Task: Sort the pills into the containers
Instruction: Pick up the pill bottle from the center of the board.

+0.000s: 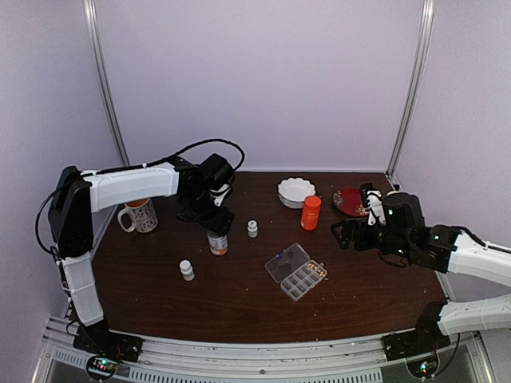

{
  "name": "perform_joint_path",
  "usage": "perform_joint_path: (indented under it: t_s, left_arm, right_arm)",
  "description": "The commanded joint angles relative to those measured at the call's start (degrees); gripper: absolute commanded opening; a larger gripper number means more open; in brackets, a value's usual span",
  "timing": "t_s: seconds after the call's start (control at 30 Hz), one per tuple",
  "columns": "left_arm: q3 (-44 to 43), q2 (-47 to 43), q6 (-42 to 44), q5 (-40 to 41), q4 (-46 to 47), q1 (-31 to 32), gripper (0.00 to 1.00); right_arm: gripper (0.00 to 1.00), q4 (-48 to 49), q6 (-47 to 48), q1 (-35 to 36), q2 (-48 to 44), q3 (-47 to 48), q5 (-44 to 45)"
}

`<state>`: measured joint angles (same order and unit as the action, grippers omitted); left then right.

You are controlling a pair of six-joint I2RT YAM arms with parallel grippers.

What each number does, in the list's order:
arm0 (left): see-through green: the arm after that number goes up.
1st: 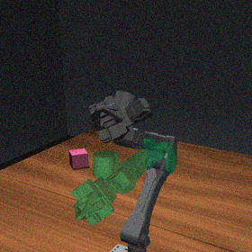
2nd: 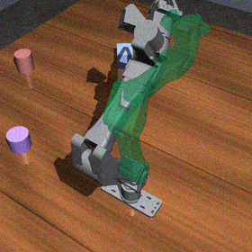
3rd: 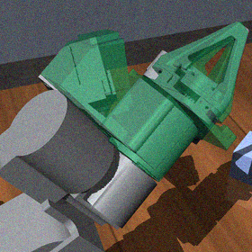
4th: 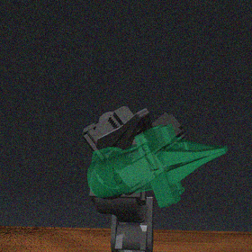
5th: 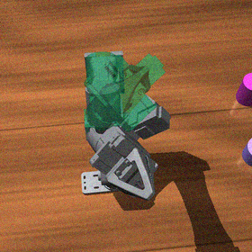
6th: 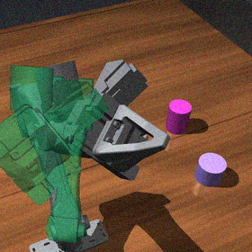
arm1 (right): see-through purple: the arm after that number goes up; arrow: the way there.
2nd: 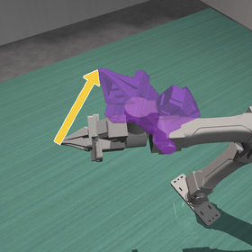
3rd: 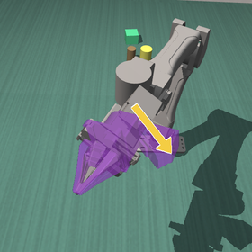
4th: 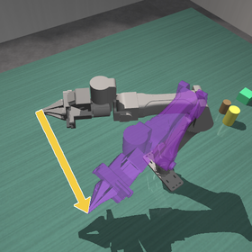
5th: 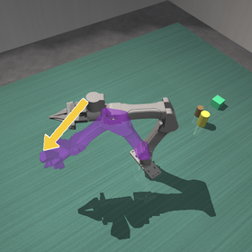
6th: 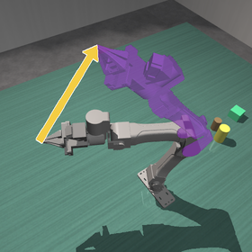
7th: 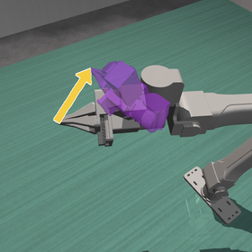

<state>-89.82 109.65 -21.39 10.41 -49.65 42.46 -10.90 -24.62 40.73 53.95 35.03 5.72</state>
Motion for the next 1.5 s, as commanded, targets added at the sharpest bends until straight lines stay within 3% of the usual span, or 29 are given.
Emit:
perform_joint_path:
  t_s: [0.0, 0.37, 0.5, 0.63, 0.9, 1.17, 1.33, 1.47]
  left_arm:
    - [-0.2, -0.9, 0.1, -2.0, 0.5, -0.5, 0.89]
    - [6.7, -7.8, -0.2, -3.3, 6.8, -0.4, 0.94]
    - [5.8, -5.5, 0.0, -2.5, 6.6, -0.5, 0.85]
    - [4.1, -3.6, 0.2, -1.9, 6.2, -0.5, 0.66]
    - [1.3, -1.8, 0.6, -1.9, 4.3, -0.4, 0.65]
    - [-0.8, -2.0, 1.1, -1.7, 0.8, -0.4, 0.41]
    - [-0.5, -2.1, 1.8, -1.2, 0.0, -0.4, 0.69]
    - [-0.4, -1.4, 1.8, -2.2, 0.0, -0.4, 0.73]
  right_arm:
    - [1.0, 0.3, 0.3, -0.3, 0.9, 2.1, -1.6]
    - [0.99, -2.8, 2.2, 1.4, 6.8, 7.4, -4.8]
    - [0.99, -1.7, 2.0, 1.9, 7.8, 8.1, -5.4]
    - [0.99, -1.1, 1.7, 2.1, 8.0, 8.2, -5.4]
    - [1.0, -1.6, 1.9, 2.1, 7.8, 7.6, -4.9]
    - [1.0, -1.8, 2.1, 2.1, 7.5, 7.7, -4.8]
    - [1.0, -1.4, 1.8, 2.1, 7.7, 7.6, -4.9]
    - [1.0, -1.1, 1.5, 2.1, 8.1, 7.8, -5.5]
